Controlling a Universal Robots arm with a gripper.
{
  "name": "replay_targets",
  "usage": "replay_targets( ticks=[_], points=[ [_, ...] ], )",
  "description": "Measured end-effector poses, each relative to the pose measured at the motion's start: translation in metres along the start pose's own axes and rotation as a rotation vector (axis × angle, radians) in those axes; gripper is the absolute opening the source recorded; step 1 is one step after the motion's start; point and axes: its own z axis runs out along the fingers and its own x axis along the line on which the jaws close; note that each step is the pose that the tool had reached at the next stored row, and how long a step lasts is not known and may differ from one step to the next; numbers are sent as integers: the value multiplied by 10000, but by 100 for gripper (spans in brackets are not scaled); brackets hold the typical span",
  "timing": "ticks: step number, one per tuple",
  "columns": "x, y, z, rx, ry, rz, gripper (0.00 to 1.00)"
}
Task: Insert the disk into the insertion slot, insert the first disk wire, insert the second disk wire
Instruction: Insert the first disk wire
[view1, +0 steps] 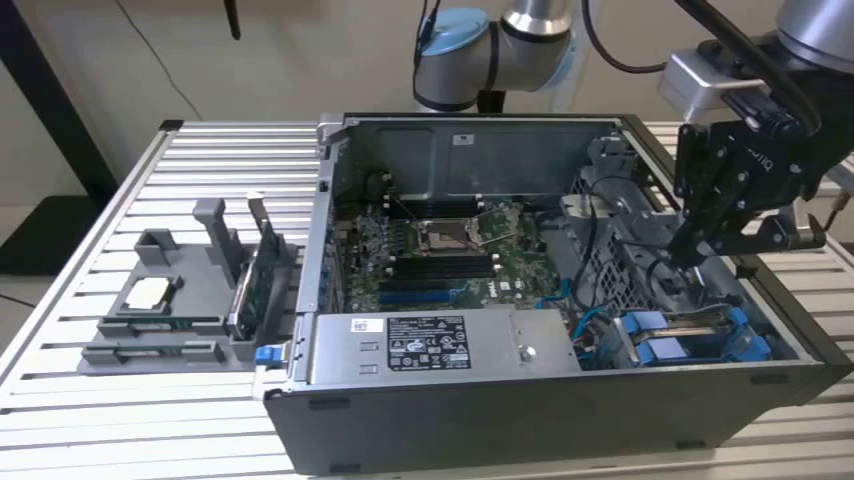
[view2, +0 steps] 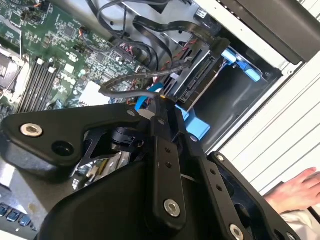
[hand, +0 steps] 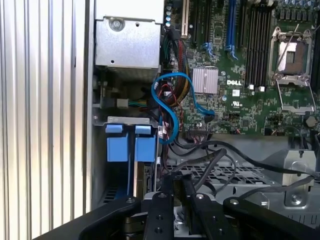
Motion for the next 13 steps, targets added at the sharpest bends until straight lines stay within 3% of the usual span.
replay_targets(
  ticks=[13],
  points=[
    [101, -26, 40, -2, 16, 0, 19]
  ],
)
